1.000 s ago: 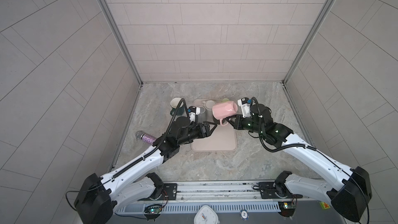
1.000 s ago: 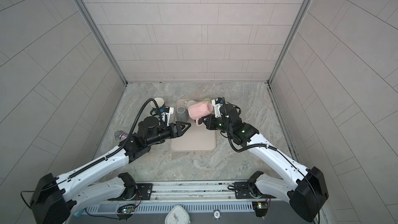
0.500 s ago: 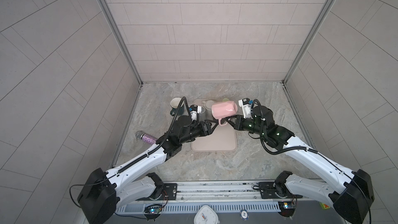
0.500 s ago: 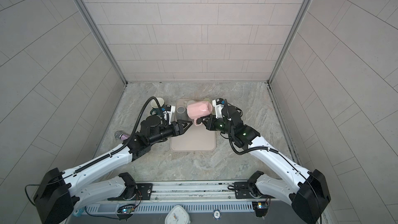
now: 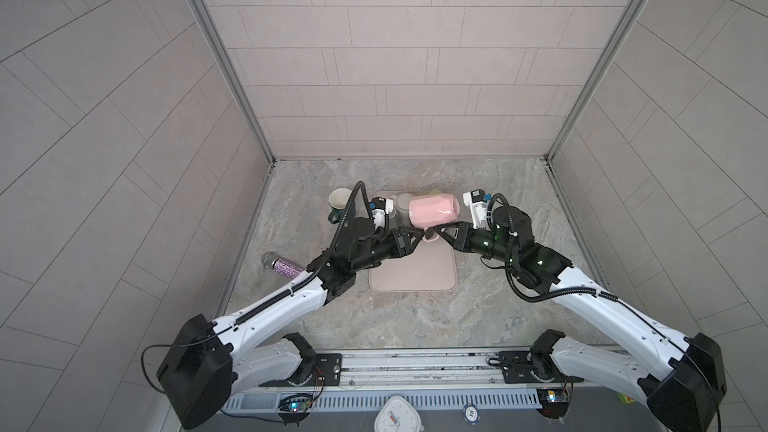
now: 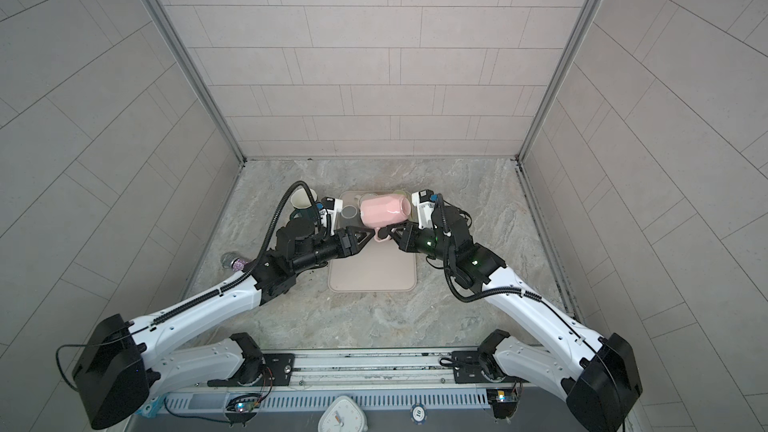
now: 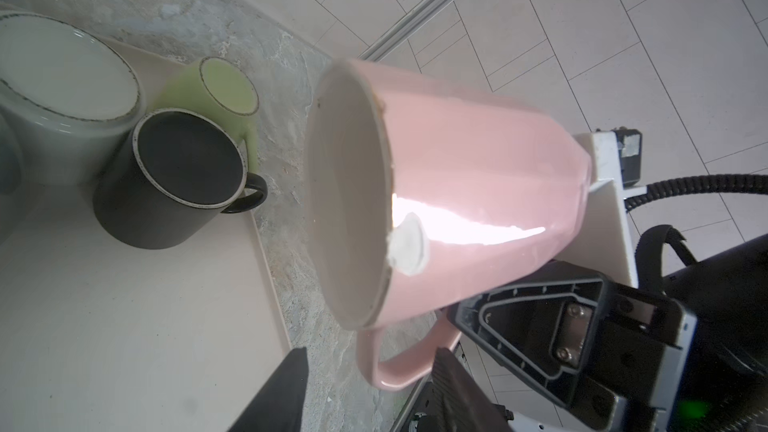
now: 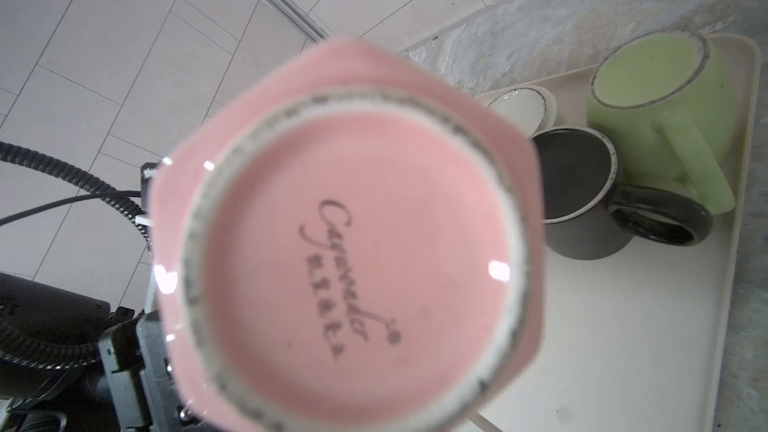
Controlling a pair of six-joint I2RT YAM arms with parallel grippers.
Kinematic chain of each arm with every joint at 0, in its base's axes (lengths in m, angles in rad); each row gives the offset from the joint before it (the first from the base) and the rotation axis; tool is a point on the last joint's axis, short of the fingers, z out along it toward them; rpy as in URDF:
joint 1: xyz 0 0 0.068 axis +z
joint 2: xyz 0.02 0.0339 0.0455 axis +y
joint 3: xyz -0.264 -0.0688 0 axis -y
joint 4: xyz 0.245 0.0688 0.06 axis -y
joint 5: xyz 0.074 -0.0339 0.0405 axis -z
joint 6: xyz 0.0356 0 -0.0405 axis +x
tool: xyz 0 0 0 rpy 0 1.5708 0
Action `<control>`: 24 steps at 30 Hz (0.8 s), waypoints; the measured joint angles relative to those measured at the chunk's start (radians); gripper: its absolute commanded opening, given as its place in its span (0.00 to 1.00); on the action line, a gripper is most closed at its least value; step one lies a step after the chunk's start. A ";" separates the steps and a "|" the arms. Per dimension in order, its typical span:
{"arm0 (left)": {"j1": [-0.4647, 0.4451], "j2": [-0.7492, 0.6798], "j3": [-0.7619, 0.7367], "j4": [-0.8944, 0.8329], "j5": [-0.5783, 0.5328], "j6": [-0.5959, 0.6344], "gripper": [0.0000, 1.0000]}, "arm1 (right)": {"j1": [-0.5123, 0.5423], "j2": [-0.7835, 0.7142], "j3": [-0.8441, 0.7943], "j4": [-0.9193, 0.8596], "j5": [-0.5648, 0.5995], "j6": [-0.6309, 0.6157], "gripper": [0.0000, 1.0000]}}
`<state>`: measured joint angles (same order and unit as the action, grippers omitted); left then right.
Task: Turn the mug right side up
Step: 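Bring the left gripper to the pink mug's rim held by the right gripper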
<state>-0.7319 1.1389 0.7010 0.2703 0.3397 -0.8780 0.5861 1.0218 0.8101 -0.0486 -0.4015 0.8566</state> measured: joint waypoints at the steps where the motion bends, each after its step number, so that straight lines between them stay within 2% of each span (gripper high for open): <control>1: 0.000 0.000 0.000 0.003 0.000 0.000 0.53 | 0.000 -0.006 0.000 0.000 0.000 0.002 0.00; 24: 0.000 0.040 0.018 0.123 0.072 0.006 0.46 | 0.000 -0.032 -0.034 0.091 -0.025 0.068 0.00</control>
<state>-0.7319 1.1793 0.7185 0.3935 0.4118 -0.8719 0.5861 0.9901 0.7765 0.0422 -0.4267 0.9245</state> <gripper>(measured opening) 0.466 0.149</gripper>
